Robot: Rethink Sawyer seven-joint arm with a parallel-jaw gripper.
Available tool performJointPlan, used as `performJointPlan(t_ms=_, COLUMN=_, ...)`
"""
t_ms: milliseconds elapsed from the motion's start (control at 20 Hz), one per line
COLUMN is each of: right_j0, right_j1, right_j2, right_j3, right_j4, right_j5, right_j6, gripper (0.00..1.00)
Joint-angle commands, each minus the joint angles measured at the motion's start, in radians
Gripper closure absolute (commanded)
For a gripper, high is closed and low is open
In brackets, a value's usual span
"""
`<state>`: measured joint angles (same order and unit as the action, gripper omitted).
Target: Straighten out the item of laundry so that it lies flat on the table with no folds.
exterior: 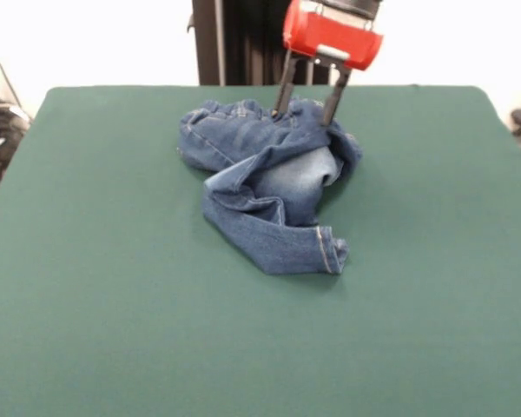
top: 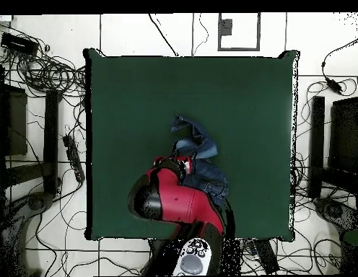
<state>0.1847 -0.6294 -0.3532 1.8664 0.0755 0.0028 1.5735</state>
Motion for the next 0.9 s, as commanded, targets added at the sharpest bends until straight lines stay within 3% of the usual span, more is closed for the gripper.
performJointPlan(t_ms=50, right_j0=-0.029, right_j1=0.021, right_j2=0.186, right_j3=0.04, right_j4=0.012, right_j5=0.039, right_j6=0.193, gripper=0.0)
performJointPlan(t_ms=350, right_j0=-0.074, right_j1=0.024, right_j2=0.231, right_j3=0.077, right_j4=-0.006, right_j5=-0.021, right_j6=0.209, gripper=0.0)
performJointPlan(t_ms=900, right_j0=-0.045, right_j1=0.083, right_j2=0.154, right_j3=0.005, right_j4=-0.001, right_j5=-0.107, right_j6=0.198, gripper=0.0)
